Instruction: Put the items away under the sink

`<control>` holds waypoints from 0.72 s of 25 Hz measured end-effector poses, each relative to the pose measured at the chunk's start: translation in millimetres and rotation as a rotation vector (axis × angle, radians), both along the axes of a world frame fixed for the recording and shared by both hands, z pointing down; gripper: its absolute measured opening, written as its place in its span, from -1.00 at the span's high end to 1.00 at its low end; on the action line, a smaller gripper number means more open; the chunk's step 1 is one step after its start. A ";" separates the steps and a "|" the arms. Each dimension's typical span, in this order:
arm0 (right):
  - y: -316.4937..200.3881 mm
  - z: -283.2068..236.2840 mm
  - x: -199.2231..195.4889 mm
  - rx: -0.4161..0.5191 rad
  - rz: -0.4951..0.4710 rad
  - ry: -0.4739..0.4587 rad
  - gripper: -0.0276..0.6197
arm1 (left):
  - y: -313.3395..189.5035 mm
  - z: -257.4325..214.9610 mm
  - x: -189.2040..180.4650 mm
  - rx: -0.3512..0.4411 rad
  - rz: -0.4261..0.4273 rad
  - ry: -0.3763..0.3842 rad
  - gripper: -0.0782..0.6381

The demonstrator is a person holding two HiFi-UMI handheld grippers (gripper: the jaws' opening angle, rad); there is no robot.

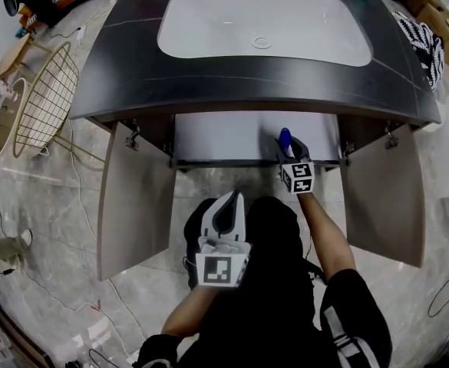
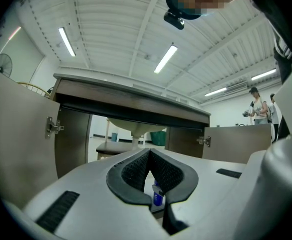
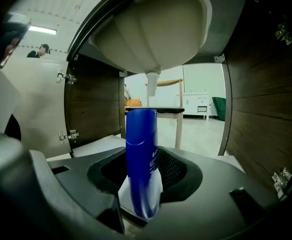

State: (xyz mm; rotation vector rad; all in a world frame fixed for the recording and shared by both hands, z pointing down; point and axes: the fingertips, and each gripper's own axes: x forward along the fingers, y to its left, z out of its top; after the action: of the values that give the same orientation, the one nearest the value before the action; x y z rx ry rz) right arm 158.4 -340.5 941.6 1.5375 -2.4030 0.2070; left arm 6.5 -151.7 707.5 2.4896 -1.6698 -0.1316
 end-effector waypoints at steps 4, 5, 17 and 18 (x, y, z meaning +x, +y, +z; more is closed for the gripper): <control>-6.9 7.6 0.3 0.004 0.010 0.004 0.40 | -1.4 2.5 -6.1 0.004 0.002 -0.003 0.74; -9.6 8.2 0.5 0.010 0.014 0.003 0.40 | -1.6 2.7 -7.3 0.004 0.002 0.000 0.74; -27.1 31.2 -3.7 0.004 0.030 0.017 0.40 | -3.2 17.1 -16.0 -0.017 0.014 -0.005 0.74; -25.1 32.5 -3.8 -0.004 0.027 0.024 0.40 | -3.6 16.7 -16.3 -0.015 0.015 -0.007 0.74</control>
State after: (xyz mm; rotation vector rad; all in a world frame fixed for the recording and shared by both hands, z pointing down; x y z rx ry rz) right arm 154.6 -365.6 974.1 1.5629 -2.3631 0.1971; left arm -9.8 -155.4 724.1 2.4939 -1.6488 -0.1084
